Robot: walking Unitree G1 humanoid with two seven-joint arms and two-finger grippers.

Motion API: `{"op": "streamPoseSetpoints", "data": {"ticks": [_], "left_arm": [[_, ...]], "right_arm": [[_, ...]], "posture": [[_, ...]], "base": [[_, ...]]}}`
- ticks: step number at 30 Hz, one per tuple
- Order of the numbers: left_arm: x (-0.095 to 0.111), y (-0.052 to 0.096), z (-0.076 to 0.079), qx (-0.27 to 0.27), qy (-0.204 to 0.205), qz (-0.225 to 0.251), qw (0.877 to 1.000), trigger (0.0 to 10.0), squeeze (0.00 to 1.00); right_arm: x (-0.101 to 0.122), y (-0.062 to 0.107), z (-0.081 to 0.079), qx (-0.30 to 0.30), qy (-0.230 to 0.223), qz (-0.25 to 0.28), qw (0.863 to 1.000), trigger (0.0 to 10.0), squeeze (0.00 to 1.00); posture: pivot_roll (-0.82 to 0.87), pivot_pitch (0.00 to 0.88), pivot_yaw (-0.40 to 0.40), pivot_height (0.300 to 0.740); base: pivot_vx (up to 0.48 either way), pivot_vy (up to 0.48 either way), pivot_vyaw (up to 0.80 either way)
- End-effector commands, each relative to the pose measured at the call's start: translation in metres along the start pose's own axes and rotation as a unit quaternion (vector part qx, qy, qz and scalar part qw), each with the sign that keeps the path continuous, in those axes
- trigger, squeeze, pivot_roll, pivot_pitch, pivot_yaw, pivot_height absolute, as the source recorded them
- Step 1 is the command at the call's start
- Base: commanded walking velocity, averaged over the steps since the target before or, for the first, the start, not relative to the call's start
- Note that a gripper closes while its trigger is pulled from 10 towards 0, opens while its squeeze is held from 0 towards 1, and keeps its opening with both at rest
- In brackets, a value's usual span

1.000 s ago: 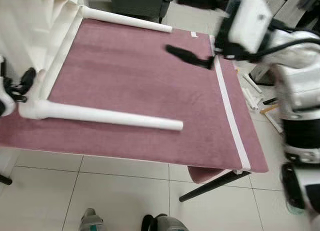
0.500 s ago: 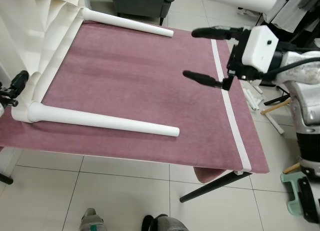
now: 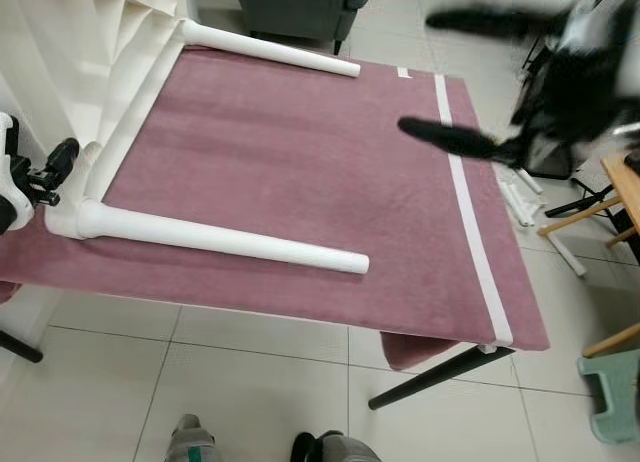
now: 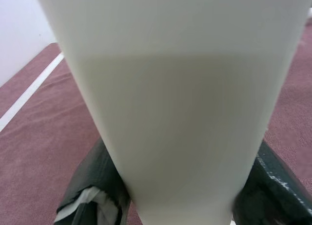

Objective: Building children table

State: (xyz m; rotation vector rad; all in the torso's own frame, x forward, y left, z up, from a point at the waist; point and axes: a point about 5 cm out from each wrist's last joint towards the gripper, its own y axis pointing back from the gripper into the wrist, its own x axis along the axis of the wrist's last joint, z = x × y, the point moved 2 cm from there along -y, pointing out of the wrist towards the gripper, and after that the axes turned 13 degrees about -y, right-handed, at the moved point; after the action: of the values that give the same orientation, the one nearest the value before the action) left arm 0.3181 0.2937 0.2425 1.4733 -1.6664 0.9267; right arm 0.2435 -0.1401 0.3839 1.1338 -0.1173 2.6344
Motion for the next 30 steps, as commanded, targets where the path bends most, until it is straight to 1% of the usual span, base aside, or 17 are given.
{"op": "streamPoseSetpoints", "data": {"ticks": [1, 3, 6, 9, 13, 14, 15, 16, 17, 18, 21, 23, 24, 26, 27, 29, 30], "left_arm": [[0.001, -0.002, 0.002, 0.007, -0.029, -0.002, 1.000, 0.0, 0.00], [0.000, -0.005, 0.003, 0.005, -0.030, -0.001, 1.000, 0.0, 0.00], [0.000, -0.006, 0.004, 0.005, -0.030, -0.001, 1.000, 0.0, 0.00], [0.001, -0.007, 0.004, 0.006, -0.031, 0.000, 1.000, 0.0, 0.00], [0.000, -0.008, 0.004, 0.007, -0.031, 0.000, 1.000, 0.0, 0.00], [0.000, -0.009, 0.004, 0.008, -0.030, 0.001, 1.000, 0.0, 0.00], [0.000, -0.009, 0.004, 0.008, -0.030, 0.001, 1.000, 0.0, 0.00], [0.000, -0.010, 0.004, 0.008, -0.030, 0.001, 1.000, 0.0, 0.00], [0.000, -0.010, 0.004, 0.008, -0.030, 0.001, 1.000, 0.0, 0.00], [0.001, -0.011, 0.005, 0.008, -0.030, 0.002, 1.000, 0.0, 0.00], [0.001, -0.011, 0.005, 0.008, -0.029, 0.003, 1.000, 0.0, 0.00], [0.001, -0.012, 0.005, 0.009, -0.029, 0.004, 1.000, 0.0, 0.00], [0.001, -0.012, 0.005, 0.009, -0.029, 0.004, 1.000, 0.0, 0.00], [0.001, -0.012, 0.005, 0.009, -0.030, 0.004, 0.999, 0.0, 0.00], [0.001, -0.012, 0.005, 0.009, -0.030, 0.004, 0.999, 0.0, 0.00], [0.001, -0.012, 0.005, 0.009, -0.030, 0.004, 1.000, 0.0, 0.00], [0.000, -0.012, 0.005, 0.009, -0.029, 0.004, 1.000, 0.0, 0.00]], "right_arm": [[0.011, 0.000, -0.002, 0.013, 0.017, 0.015, 1.000, 10.0, 0.00], [0.016, -0.003, 0.004, 0.052, -0.010, 0.040, 0.998, 10.0, 0.00], [0.016, -0.004, 0.005, 0.065, -0.018, 0.046, 0.997, 10.0, 0.00], [0.011, -0.013, 0.006, 0.081, -0.025, 0.043, 0.996, 10.0, 0.00], [0.013, -0.019, 0.010, 0.072, -0.025, 0.053, 0.996, 10.0, 0.00], [0.020, -0.023, 0.019, 0.050, -0.020, 0.081, 0.995, 10.0, 0.00], [0.020, -0.023, 0.019, 0.050, -0.020, 0.081, 0.995, 10.0, 0.00], [0.028, -0.026, 0.028, 0.027, -0.018, 0.106, 0.994, 10.0, 0.00], [0.028, -0.026, 0.028, 0.027, -0.018, 0.106, 0.994, 10.0, 0.00], [0.036, -0.027, 0.037, -0.003, -0.003, 0.123, 0.992, 10.0, 0.00], [0.041, -0.028, 0.044, -0.028, 0.006, 0.137, 0.990, 10.0, 0.00], [0.048, -0.032, 0.052, -0.070, 0.055, 0.132, 0.987, 10.0, 0.00], [0.048, -0.032, 0.052, -0.070, 0.055, 0.132, 0.987, 10.0, 0.00], [0.047, -0.038, 0.053, -0.081, 0.104, 0.100, 0.986, 10.0, 0.00], [0.047, -0.038, 0.053, -0.081, 0.104, 0.100, 0.986, 10.0, 0.00], [0.042, -0.041, 0.049, -0.070, 0.124, 0.074, 0.987, 10.0, 0.00], [0.036, -0.044, 0.042, -0.051, 0.143, 0.041, 0.988, 10.0, 0.00]], "posture": [[0.11, 0.106, -0.032, 0.740], [0.11, 0.104, -0.033, 0.740], [0.11, 0.104, -0.033, 0.740], [0.12, 0.105, -0.036, 0.740], [0.12, 0.105, -0.036, 0.740], [0.12, 0.107, -0.038, 0.740], [0.12, 0.107, -0.038, 0.740], [0.12, 0.106, -0.038, 0.740], [0.12, 0.106, -0.038, 0.740], [0.13, 0.105, -0.040, 0.740], [0.13, 0.105, -0.041, 0.740], [0.13, 0.106, -0.040, 0.740], [0.13, 0.106, -0.040, 0.740], [0.13, 0.106, -0.040, 0.740], [0.13, 0.106, -0.040, 0.740], [0.12, 0.106, -0.040, 0.740], [0.12, 0.107, -0.040, 0.740]], "base": [[0.000, 0.000, 0.00], [0.000, 0.000, 0.00], [0.000, 0.000, 0.00], [0.000, 0.000, 0.00], [0.000, 0.000, 0.00], [0.000, 0.000, 0.00], [0.000, 0.000, 0.00], [0.000, 0.000, 0.00], [0.000, 0.000, 0.00], [0.000, 0.000, 0.00], [0.000, 0.000, 0.00], [0.000, 0.000, 0.00], [0.000, 0.000, 0.00], [0.000, 0.000, 0.00], [0.000, 0.000, 0.00], [0.000, 0.000, 0.00], [0.000, 0.000, 0.00]]}}
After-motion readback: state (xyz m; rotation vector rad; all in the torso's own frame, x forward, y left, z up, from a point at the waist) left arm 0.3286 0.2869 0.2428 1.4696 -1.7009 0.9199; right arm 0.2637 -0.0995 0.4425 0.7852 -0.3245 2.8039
